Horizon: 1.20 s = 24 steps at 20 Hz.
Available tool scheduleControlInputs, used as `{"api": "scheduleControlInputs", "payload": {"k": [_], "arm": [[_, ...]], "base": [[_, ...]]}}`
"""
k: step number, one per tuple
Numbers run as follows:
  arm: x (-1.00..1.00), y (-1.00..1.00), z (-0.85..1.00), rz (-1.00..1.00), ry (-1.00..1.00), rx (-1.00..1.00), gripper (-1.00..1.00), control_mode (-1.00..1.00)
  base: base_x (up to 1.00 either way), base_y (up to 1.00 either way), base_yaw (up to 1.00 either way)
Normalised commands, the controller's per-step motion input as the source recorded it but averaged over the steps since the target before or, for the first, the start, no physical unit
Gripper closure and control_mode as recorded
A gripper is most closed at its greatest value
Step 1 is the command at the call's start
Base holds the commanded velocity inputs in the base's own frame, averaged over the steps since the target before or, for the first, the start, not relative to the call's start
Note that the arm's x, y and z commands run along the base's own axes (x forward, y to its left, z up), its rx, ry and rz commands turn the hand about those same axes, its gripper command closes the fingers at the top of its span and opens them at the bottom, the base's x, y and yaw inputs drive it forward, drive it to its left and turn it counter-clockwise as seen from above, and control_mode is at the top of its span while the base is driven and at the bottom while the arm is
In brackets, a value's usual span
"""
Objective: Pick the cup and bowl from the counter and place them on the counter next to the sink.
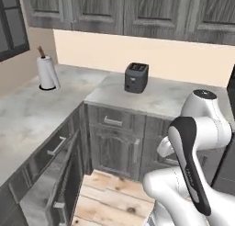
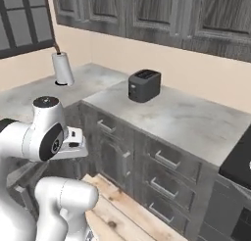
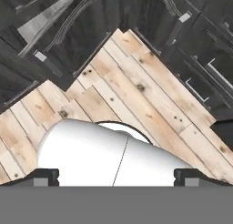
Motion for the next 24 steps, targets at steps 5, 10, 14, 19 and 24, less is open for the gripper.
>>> {"api": "scheduleControlInputs", "payload": {"k": [5, 10, 14, 19, 24], "arm": [[0.00, 0.00, 0.00, 0.00, 0.00, 0.00, -1.00, 1.00], [0.00, 0.00, 0.00, 0.00, 0.00, 0.00, -1.00, 1.00], [0.00, 0.00, 0.00, 0.00, 0.00, 0.00, -1.00, 1.00], [0.00, 0.00, 0.00, 0.00, 0.00, 0.00, -1.00, 1.00], [0.00, 0.00, 0.00, 0.00, 0.00, 0.00, -1.00, 1.00]], "base": [[-0.50, 0.00, -0.70], [-0.45, -0.17, -0.60], [-0.41, -0.94, -0.26], [0.08, -1.00, -0.02], [0.10, -1.00, 0.00]]}}
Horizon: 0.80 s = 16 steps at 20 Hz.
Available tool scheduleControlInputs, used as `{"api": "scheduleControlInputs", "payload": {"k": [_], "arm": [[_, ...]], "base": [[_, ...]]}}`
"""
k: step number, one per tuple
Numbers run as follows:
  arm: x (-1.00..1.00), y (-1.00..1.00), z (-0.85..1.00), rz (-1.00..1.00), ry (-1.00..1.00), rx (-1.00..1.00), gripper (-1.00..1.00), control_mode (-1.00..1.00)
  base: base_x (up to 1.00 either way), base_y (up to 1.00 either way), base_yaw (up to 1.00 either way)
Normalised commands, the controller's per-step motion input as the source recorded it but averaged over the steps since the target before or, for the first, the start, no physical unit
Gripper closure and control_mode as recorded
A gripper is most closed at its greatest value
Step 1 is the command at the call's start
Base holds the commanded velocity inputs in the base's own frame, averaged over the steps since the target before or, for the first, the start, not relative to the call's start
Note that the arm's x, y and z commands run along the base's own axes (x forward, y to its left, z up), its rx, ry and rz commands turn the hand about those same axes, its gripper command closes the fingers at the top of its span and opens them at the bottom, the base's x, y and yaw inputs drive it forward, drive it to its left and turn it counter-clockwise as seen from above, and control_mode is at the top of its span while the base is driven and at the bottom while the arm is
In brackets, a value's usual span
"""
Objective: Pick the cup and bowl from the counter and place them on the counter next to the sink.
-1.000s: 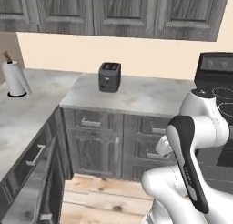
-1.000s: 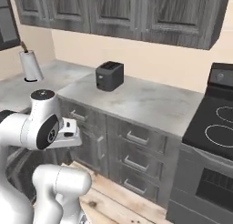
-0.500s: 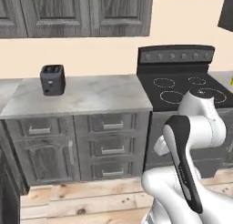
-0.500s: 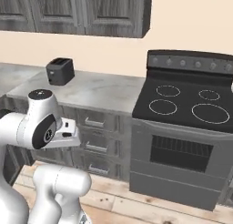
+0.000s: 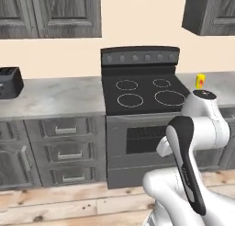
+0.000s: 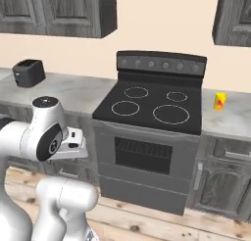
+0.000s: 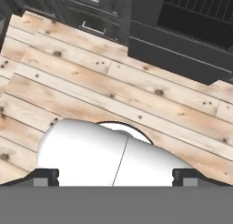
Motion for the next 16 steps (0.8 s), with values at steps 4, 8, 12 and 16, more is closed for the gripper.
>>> {"api": "scheduleControlInputs", "payload": {"k": [4, 8, 12, 16], "arm": [[0.00, 0.00, 0.00, 0.00, 0.00, 0.00, -1.00, 1.00], [0.00, 0.00, 0.00, 0.00, 0.00, 0.00, -1.00, 1.00], [0.00, 0.00, 0.00, 0.00, 0.00, 0.00, -1.00, 1.00], [0.00, 0.00, 0.00, 0.00, 0.00, 0.00, -1.00, 1.00]], "base": [[0.14, -1.00, -0.02], [0.41, -1.00, -0.04], [0.64, -0.94, -0.05], [0.95, -0.65, -0.05]]}}
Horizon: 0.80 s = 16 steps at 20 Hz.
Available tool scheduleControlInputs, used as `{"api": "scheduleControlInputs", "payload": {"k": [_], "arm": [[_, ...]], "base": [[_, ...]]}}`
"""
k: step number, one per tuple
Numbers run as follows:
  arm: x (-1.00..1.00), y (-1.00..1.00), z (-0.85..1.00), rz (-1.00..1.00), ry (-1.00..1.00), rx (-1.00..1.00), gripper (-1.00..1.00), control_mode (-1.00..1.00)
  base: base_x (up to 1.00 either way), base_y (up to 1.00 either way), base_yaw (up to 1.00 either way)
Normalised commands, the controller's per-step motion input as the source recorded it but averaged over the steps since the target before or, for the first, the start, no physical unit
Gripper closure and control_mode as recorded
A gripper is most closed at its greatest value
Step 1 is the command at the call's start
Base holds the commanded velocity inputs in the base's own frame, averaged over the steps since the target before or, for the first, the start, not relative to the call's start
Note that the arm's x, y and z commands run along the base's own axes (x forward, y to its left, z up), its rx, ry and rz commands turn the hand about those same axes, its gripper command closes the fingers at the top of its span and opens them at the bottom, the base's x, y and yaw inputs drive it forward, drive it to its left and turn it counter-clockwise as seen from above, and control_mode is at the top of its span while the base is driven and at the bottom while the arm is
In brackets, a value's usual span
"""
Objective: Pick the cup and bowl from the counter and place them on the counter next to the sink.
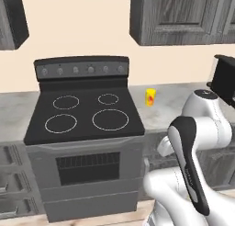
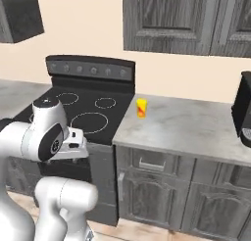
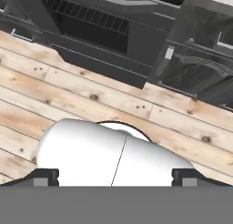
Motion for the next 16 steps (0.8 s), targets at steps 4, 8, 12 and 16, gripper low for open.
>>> {"api": "scheduleControlInputs", "payload": {"k": [4, 8, 12, 16], "arm": [[0.00, 0.00, 0.00, 0.00, 0.00, 0.00, -1.00, 1.00], [0.00, 0.00, 0.00, 0.00, 0.00, 0.00, -1.00, 1.00], [0.00, 0.00, 0.00, 0.00, 0.00, 0.00, -1.00, 1.00], [0.00, 0.00, 0.00, 0.00, 0.00, 0.00, -1.00, 1.00]], "base": [[0.85, -0.56, -0.01], [0.54, -0.35, -0.03], [0.43, -0.18, -0.09], [0.44, -0.18, -0.18]]}}
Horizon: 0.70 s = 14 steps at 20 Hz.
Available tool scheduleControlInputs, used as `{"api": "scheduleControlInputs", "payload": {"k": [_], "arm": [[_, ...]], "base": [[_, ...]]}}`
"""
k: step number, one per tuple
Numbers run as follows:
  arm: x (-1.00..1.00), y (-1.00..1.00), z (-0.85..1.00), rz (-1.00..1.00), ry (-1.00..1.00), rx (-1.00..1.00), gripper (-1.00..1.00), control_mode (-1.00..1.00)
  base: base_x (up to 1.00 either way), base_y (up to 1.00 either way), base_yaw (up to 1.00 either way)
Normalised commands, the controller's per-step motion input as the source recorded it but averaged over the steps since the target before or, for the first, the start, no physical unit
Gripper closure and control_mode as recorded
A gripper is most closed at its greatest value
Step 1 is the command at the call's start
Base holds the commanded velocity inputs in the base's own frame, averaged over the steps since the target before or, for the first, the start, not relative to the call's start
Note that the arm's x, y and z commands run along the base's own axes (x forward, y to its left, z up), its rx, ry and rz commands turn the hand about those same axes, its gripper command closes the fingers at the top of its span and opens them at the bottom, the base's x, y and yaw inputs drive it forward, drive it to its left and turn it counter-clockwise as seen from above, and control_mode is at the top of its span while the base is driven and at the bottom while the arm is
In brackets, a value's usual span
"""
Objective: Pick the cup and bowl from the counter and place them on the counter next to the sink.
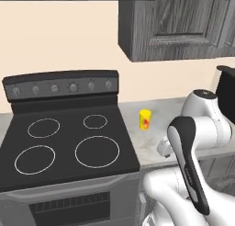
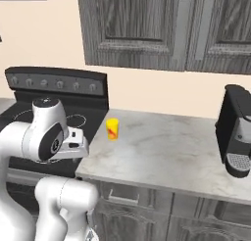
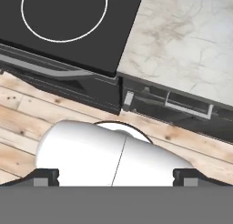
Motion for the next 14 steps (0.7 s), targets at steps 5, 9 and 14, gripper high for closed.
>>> {"api": "scheduleControlInputs", "payload": {"k": [5, 9, 14], "arm": [[0.00, 0.00, 0.00, 0.00, 0.00, 0.00, -1.00, 1.00], [0.00, 0.00, 0.00, 0.00, 0.00, 0.00, -1.00, 1.00], [0.00, 0.00, 0.00, 0.00, 0.00, 0.00, -1.00, 1.00]], "base": [[0.56, -0.43, -0.25], [0.44, -0.26, -0.14], [0.49, -0.23, -0.11]]}}
